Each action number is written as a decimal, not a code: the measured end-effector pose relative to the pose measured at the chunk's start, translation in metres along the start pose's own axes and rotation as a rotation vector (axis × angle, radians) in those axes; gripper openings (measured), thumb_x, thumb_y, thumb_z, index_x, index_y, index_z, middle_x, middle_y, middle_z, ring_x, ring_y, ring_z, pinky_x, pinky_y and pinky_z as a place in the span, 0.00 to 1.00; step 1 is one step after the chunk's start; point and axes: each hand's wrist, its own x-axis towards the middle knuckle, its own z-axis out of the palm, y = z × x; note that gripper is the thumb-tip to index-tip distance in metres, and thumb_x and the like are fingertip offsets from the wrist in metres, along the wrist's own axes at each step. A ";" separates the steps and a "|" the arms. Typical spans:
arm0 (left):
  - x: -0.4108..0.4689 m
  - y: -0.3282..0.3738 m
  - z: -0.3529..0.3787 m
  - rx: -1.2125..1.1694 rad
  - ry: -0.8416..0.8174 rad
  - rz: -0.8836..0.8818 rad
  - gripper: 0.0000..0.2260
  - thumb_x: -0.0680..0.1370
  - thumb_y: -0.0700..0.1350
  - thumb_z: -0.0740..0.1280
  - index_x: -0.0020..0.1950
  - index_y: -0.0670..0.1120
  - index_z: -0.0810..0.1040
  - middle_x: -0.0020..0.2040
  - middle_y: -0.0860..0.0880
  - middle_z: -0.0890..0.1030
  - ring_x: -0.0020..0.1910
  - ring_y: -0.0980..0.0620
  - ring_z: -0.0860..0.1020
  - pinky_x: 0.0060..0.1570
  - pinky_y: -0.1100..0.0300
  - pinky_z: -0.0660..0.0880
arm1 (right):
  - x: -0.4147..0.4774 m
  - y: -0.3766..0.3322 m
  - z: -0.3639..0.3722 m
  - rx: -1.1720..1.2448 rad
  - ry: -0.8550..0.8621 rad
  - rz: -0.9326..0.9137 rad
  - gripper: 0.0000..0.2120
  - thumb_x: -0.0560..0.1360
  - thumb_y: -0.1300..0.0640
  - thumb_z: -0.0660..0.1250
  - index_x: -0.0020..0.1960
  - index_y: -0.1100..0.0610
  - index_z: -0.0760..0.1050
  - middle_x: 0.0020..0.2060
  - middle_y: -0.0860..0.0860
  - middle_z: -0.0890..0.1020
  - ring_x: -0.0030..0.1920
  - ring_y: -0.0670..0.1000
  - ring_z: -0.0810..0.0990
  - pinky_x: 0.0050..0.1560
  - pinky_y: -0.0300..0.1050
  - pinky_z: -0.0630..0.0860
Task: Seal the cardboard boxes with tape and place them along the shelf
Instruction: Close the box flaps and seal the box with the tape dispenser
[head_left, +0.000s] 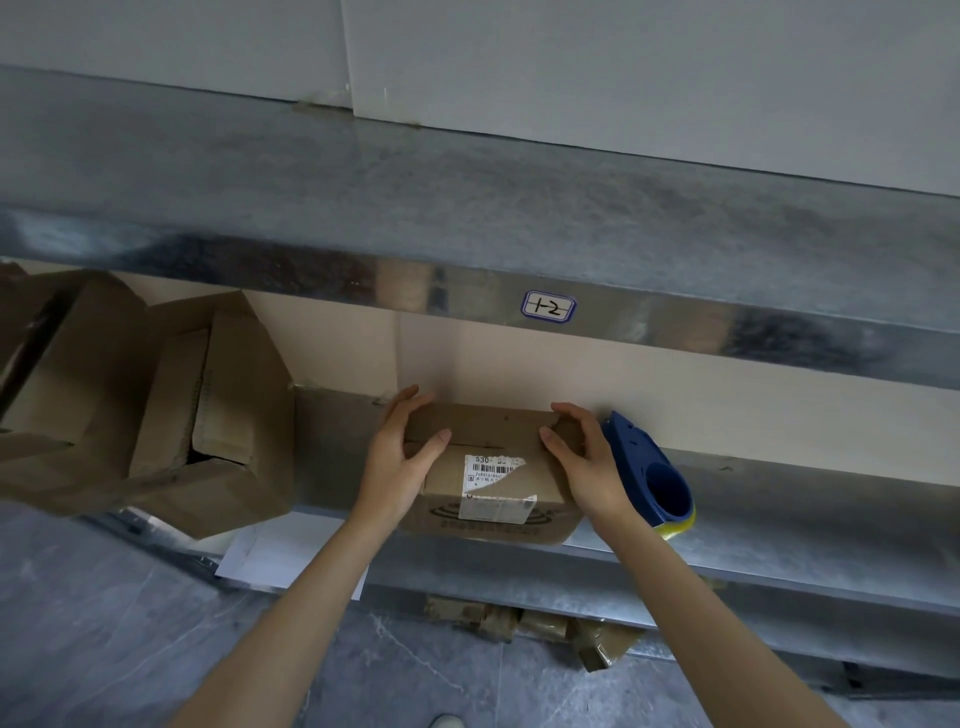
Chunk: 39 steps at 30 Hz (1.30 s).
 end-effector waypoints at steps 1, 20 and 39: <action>-0.003 0.000 -0.001 0.027 0.015 0.024 0.18 0.77 0.44 0.71 0.66 0.54 0.73 0.72 0.55 0.67 0.70 0.59 0.67 0.70 0.55 0.69 | 0.000 0.000 0.000 -0.001 0.011 0.004 0.13 0.78 0.50 0.67 0.60 0.38 0.70 0.57 0.45 0.75 0.58 0.52 0.77 0.58 0.49 0.78; -0.032 0.005 -0.033 0.148 0.255 -0.111 0.22 0.73 0.43 0.76 0.65 0.44 0.74 0.62 0.47 0.73 0.58 0.49 0.76 0.55 0.47 0.79 | -0.030 0.001 0.014 -0.077 -0.147 -0.089 0.12 0.78 0.56 0.68 0.59 0.53 0.70 0.54 0.43 0.75 0.56 0.43 0.75 0.48 0.32 0.73; -0.052 0.013 -0.024 0.696 0.067 0.054 0.26 0.79 0.59 0.64 0.75 0.53 0.66 0.74 0.53 0.69 0.71 0.49 0.68 0.67 0.46 0.66 | -0.039 -0.007 -0.017 -0.384 -0.280 -0.336 0.19 0.82 0.46 0.59 0.72 0.48 0.68 0.69 0.46 0.71 0.68 0.45 0.68 0.68 0.44 0.67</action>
